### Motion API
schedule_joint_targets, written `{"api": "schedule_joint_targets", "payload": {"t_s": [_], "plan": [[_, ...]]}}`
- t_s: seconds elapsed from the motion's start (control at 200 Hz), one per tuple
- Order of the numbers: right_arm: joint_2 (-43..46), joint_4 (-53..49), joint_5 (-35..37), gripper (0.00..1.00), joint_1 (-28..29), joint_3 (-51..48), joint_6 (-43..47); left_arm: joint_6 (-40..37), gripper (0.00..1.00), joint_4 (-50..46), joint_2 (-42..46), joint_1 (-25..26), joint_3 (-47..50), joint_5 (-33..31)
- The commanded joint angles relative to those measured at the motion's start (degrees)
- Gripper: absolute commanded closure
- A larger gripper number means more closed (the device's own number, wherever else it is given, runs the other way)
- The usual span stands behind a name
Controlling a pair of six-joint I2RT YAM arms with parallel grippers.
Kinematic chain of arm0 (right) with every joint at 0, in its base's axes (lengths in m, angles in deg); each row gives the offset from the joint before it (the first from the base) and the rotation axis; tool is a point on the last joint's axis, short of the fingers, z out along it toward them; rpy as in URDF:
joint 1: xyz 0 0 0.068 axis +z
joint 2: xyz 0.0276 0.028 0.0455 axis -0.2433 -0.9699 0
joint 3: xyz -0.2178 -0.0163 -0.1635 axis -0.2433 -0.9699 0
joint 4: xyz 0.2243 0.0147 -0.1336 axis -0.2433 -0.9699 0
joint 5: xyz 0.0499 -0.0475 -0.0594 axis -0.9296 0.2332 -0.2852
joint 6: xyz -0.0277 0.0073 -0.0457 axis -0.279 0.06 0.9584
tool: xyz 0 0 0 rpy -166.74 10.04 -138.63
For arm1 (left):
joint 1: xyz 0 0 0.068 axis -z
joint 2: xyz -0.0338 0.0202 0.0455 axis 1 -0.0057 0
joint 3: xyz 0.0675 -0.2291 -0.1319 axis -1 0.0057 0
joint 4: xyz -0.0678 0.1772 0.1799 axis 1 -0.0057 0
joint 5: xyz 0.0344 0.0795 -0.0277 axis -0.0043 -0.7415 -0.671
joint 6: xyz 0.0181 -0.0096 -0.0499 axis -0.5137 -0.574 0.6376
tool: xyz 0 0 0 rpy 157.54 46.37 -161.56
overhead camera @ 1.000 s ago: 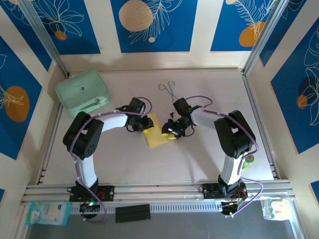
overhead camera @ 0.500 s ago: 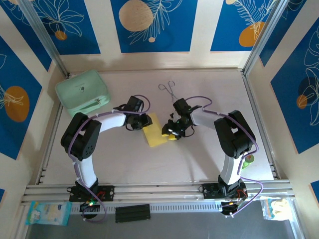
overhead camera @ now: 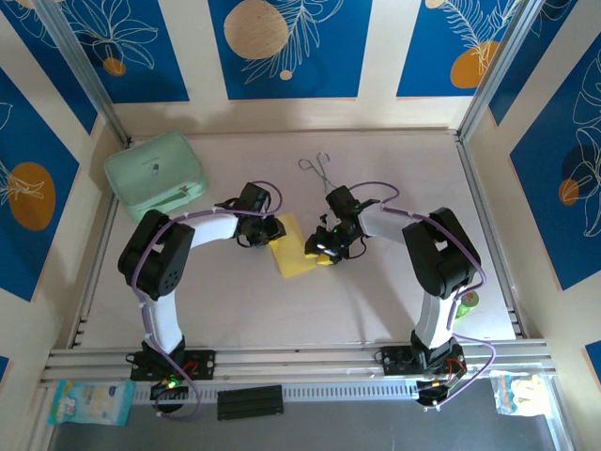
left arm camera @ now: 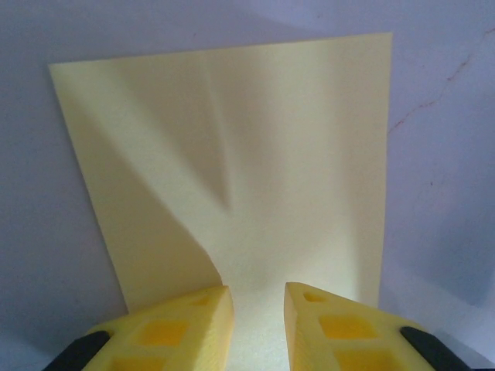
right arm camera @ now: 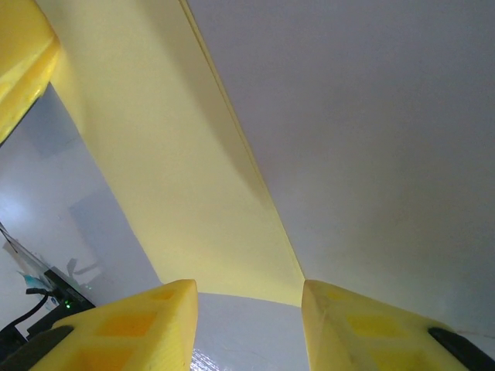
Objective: Fold a paper plane with a square sheet of paper (pick it up from the middle)
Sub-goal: Fold the triangle a second time at the center of the table.
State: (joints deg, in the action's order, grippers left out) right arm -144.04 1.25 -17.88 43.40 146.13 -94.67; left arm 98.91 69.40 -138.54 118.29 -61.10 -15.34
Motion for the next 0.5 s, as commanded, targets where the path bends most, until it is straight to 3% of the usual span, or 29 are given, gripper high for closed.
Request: {"api": "schedule_joint_targets", "payload": {"t_s": [0.0,0.22,0.49], "plan": [[-1.27,-2.26,-1.18,0.59,0.52,0.99,1.18,0.67,0.72,-2.44,-1.73,-0.32,1.90,-1.56],[-1.37,-2.52,-0.86,0.58,0.85,0.87,1.44,0.54,0.72,-2.26,-1.73,-0.41,1.62,-0.84],[-1.19,-2.95,-0.20,0.60,1.10,1.07,1.80,0.89,0.68,3.56,1.52,-0.52,-0.12,4.99]]}}
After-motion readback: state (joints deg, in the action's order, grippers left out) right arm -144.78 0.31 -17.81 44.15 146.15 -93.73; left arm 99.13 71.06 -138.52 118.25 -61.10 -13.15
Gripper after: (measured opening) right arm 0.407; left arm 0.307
